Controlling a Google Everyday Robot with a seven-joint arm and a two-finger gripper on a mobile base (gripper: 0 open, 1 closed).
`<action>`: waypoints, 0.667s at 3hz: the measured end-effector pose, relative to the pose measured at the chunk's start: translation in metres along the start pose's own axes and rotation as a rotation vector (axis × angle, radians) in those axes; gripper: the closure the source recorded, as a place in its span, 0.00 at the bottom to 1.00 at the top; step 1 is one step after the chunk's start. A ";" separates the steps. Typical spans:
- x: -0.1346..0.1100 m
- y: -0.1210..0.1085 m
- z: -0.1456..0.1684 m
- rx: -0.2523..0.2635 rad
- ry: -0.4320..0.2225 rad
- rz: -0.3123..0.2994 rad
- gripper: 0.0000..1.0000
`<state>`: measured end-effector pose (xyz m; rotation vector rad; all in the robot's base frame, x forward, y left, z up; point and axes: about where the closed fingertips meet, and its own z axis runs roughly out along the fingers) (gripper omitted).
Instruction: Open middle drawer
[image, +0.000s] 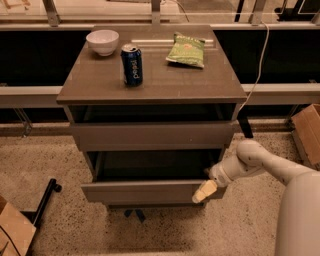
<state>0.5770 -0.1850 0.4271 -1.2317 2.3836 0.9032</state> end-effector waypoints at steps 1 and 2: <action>0.013 0.013 -0.003 -0.022 0.020 0.046 0.00; 0.013 0.014 -0.004 -0.022 0.021 0.047 0.00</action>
Offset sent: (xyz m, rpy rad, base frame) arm -0.1724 -0.0325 0.0008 -0.0321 0.4554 -0.1300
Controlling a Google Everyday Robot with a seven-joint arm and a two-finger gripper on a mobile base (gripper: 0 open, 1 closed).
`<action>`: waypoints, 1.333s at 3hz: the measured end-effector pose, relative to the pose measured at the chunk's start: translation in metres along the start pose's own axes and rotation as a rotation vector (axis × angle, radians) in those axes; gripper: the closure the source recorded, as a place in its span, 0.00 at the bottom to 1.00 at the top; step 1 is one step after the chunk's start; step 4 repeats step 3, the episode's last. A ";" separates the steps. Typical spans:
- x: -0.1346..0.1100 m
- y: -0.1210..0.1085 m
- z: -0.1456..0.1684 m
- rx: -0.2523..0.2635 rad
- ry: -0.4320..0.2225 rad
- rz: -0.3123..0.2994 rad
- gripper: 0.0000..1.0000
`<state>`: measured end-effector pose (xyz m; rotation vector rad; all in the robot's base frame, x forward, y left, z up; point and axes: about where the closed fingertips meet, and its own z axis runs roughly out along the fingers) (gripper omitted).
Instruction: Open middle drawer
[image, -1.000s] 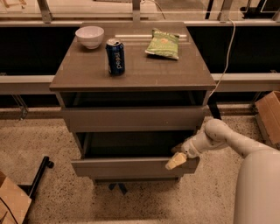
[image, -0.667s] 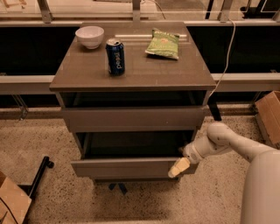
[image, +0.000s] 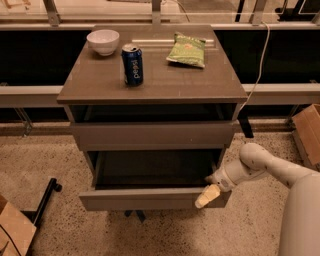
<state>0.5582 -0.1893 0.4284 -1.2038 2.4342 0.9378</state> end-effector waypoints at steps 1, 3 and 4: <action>0.024 0.025 -0.002 -0.037 0.031 0.070 0.00; 0.022 0.026 -0.001 -0.037 0.031 0.070 0.00; 0.022 0.026 -0.001 -0.037 0.031 0.070 0.00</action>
Offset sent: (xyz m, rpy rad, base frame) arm -0.1355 -0.0162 0.0229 -0.0298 0.3320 -0.0441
